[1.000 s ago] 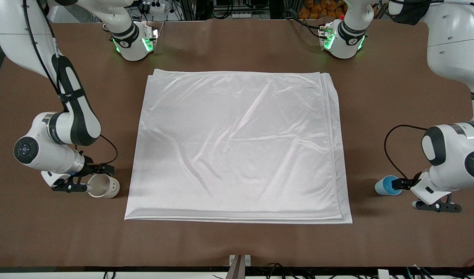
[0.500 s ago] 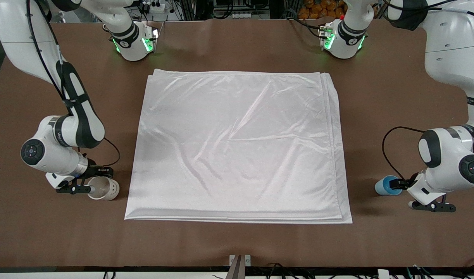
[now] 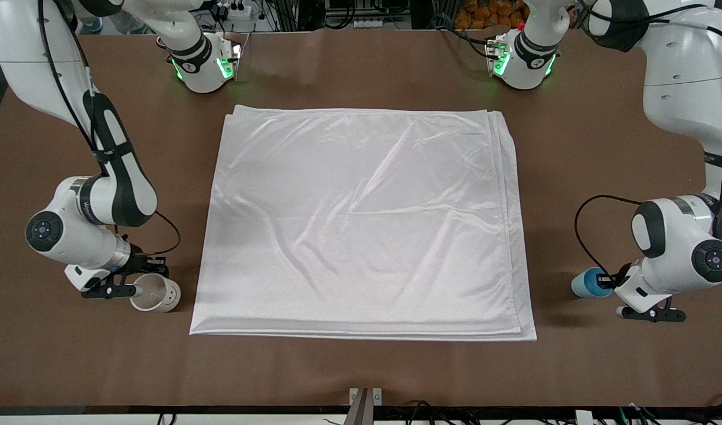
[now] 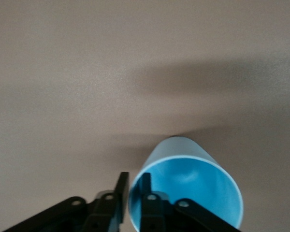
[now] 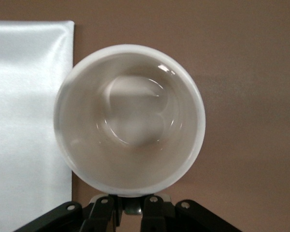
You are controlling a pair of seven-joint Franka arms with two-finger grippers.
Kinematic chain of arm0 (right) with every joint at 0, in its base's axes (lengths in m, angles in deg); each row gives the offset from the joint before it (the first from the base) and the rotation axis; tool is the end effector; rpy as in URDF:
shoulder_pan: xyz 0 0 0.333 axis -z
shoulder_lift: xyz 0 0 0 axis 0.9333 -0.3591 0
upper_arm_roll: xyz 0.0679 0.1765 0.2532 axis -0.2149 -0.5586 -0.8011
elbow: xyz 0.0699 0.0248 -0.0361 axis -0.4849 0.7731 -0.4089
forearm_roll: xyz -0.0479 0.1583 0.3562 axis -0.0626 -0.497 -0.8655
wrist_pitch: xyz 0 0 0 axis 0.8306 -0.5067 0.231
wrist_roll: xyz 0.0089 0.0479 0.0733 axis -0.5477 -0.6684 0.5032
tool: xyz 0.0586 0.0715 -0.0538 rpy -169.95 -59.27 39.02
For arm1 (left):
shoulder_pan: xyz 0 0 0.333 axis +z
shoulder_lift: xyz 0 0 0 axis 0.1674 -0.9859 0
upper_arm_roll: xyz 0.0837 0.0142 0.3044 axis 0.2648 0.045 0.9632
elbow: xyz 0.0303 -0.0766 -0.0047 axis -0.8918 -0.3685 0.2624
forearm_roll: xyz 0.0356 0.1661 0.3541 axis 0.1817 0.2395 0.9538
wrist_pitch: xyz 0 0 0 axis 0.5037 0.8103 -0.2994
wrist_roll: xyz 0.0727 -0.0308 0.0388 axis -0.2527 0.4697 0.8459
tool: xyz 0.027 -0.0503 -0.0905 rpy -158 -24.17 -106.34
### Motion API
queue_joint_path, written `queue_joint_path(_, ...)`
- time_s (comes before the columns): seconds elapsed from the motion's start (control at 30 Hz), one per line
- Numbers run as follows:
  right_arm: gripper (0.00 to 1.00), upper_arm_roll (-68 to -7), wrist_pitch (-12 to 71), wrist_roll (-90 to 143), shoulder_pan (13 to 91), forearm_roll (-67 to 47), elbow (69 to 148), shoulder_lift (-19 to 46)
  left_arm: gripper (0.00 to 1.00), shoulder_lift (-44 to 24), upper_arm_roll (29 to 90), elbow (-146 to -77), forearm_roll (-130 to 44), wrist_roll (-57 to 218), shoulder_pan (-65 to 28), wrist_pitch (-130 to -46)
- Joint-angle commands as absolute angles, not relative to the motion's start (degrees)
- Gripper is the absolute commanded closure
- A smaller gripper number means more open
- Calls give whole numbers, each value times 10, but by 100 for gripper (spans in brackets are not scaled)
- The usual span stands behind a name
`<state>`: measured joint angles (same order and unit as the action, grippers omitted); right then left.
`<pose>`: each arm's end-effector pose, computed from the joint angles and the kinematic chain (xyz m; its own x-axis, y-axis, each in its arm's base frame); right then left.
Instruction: Place blue cup into white mug on cloth
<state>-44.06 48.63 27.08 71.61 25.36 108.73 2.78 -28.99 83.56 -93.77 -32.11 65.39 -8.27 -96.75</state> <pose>0.6750 -0.0207 0.2462 0.9983 0.0426 0.0391 0.0438 -0.9986 -0.0302 0.7227 0.0793 0.2350 0.9971 -0.0738 -0.0196 -0.0754 -0.9920 -0.1008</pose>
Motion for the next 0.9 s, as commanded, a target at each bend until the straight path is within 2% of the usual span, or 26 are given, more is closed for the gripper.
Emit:
queue_joint_path(0.0,100,-445,462,278,691,247,1079,65,100,-288,835,-930,-331,658,-81,-967)
queue_joint_path(0.27,100,-447,374,197,611,246,1006,77,100,-268,834,-927,-332,659,-81,-964)
queue_joint_path(0.5,100,-446,370,101,532,247,980,77,100,-243,829,-927,-349,665,-87,-955)
queue_joint_path(0.7,100,-445,373,29,466,252,963,69,100,-219,828,-919,-366,701,-101,-887)
queue_joint_path(0.87,100,-445,377,-14,428,248,956,58,100,-196,829,-920,-365,750,-134,-863)
